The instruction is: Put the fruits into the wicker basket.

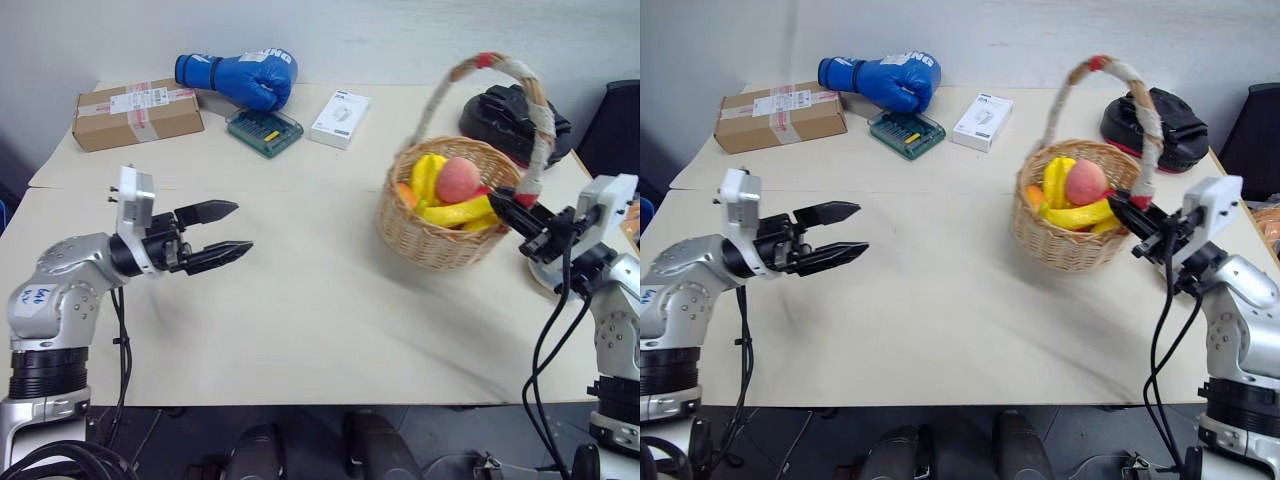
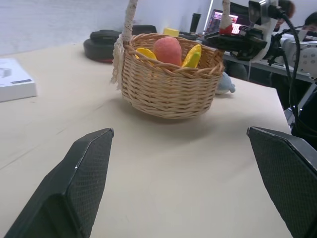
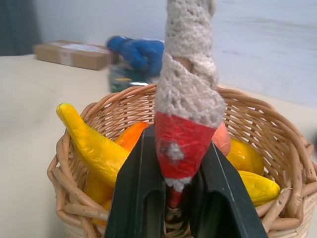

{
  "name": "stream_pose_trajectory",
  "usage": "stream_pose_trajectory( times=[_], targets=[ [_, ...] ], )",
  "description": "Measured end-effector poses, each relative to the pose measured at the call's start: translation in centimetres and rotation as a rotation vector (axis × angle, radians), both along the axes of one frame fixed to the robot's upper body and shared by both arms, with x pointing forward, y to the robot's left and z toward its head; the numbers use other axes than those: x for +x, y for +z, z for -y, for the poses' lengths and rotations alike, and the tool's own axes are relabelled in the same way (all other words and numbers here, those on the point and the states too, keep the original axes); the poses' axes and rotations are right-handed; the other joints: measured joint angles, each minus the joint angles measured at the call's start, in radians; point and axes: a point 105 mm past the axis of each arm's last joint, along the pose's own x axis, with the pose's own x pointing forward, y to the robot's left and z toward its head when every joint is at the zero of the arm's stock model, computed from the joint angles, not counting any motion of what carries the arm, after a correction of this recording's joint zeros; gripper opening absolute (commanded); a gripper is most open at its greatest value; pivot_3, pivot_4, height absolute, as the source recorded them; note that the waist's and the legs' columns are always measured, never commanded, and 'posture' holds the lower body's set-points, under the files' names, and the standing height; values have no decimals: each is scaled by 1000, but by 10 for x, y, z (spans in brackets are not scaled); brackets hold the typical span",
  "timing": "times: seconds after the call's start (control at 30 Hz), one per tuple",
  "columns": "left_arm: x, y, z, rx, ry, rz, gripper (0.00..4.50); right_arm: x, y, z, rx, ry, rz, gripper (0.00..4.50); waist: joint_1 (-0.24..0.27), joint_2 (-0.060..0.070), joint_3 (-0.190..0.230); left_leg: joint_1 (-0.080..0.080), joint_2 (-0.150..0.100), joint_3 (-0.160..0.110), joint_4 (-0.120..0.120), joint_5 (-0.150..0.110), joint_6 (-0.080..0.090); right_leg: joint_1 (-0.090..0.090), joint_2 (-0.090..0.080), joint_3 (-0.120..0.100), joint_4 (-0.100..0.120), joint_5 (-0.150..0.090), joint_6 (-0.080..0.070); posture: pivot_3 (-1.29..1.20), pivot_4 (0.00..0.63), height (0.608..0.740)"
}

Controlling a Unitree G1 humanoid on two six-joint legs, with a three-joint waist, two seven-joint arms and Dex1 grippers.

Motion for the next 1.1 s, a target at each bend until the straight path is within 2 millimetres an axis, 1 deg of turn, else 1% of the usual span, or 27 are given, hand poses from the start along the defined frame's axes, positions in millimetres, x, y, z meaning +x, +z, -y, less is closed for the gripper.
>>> stream_pose_trajectory(
  times=[0.07, 0.1, 0.13, 0.2, 0.27, 0.37, 0.47, 0.5, 0.6, 0.7, 0.73, 0.77, 0.8, 0.83, 0.9, 1.03, 1.1],
  targets=[
    [0, -2, 3, -11, -7, -5, 4500, 2, -10, 9, -25, -41, -9, 186, -2, 0, 0, 0, 0, 0, 0, 0, 0, 0, 1, 0, 1, 0, 0, 0, 150, 740],
    [0, -2, 3, -9, -9, -7, 4500, 3, -12, 11, -36, -50, -2, 186, -3, 0, 0, 1, 0, 0, 0, 0, 0, 0, 1, 1, 1, 0, 0, 0, 150, 740],
    [0, -3, 4, -7, -11, -7, 4500, 4, -12, 12, -48, -56, 13, 913, -5, 0, 0, 2, 0, 1, 0, 0, 0, 0, 1, 1, 2, 0, 0, 0, 150, 740],
    [-1, -4, 4, -5, -10, -7, 4500, 7, -12, 16, -63, -76, 33, 1392, -7, 0, 0, 2, 0, 1, 0, 1, 0, 1, 1, 1, 2, 0, 1, 0, 150, 740],
    [-1, -5, 3, -4, -6, -8, 4500, 8, -17, 20, -66, -84, 26, 2162, -7, 0, 0, 3, 0, 1, 1, 1, 0, 1, 1, 1, 2, 1, 1, 0, 150, 740],
    [-2, -8, 1, -2, 0, -19, 4500, 7, -24, 26, -84, -89, -1, 3093, -7, 0, 0, 3, -1, 1, 1, 1, 0, 1, 0, 1, 2, 1, 1, 0, 150, 740],
    [-4, -14, -3, 23, 12, -36, 4500, -1, -22, 35, -146, -71, -22, 4176, -6, 0, 0, 2, -1, 1, 0, 1, 1, 1, 0, 2, 2, 1, 1, 0, 150, 740],
    [-6, -16, -6, 40, 18, -41, 4500, -7, -22, 38, -176, -54, -34, 4444, -6, 0, 0, 3, -1, 1, 0, 1, 1, 1, 0, 1, 1, 1, 1, 0, 150, 740],
    [-11, -31, -20, 124, 63, -44, 4500, -32, -28, 52, -250, -21, -72, 4444, -1, 0, 0, 3, 1, 1, -2, 1, 0, 2, -1, 1, -2, 1, 1, 0, 150, 740],
    [-20, -55, -42, 276, 136, -23, 4500, -59, -36, 60, -399, 40, -81, 4444, -3, 0, 0, 4, 1, 3, -2, -1, 2, 3, 0, 2, -3, 1, 1, 0, 150, 740],
    [-22, -59, -45, 288, 149, -25, 4500, -63, -38, 60, -431, 59, -84, 4444, -4, 0, 0, 5, 1, 3, -2, -2, 3, 3, -1, 2, -3, 1, 1, 0, 150, 740],
    [-26, -64, -49, 302, 160, -27, 4500, -68, -41, 55, -476, 110, -90, 4444, -7, 0, 0, 6, 2, 3, -2, -3, 5, 4, -2, 3, -3, 1, 2, 0, 150, 740],
    [-31, -71, -54, 313, 170, -40, 4500, -74, -49, 48, -520, 179, -117, 4444, -12, 0, 0, 8, 5, 3, -2, -4, 6, 6, -2, 3, -3, 1, 2, 0, 150, 740],
    [-34, -75, -56, 319, 174, -52, 4500, -76, -55, 44, -532, 213, -136, 4444, -13, 0, 0, 8, 6, 3, -1, -4, 6, 7, -3, 2, -3, 1, 1, 0, 150, 740],
    [-44, -89, -63, 360, 185, -73, 4500, -75, -67, 23, -532, 312, -141, 4444, -23, 0, 0, 9, 8, 4, -1, -4, 6, 6, -4, 3, -2, 3, 0, 0, 150, 740],
    [-58, -118, -66, 456, 193, -91, 4500, -71, -95, -38, -479, 532, -131, 4444, -26, 0, 0, 9, 11, 2, -2, 0, 3, 5, -2, 2, -1, 4, -4, 0, 150, 740],
    [-62, -128, -65, 482, 214, -72, 4500, -67, -104, -62, -469, 605, -122, 4444, -24, 0, 0, 9, 11, 2, -2, 0, 2, 5, -2, 3, 0, 4, -5, 0, 150, 740]
  ],
)
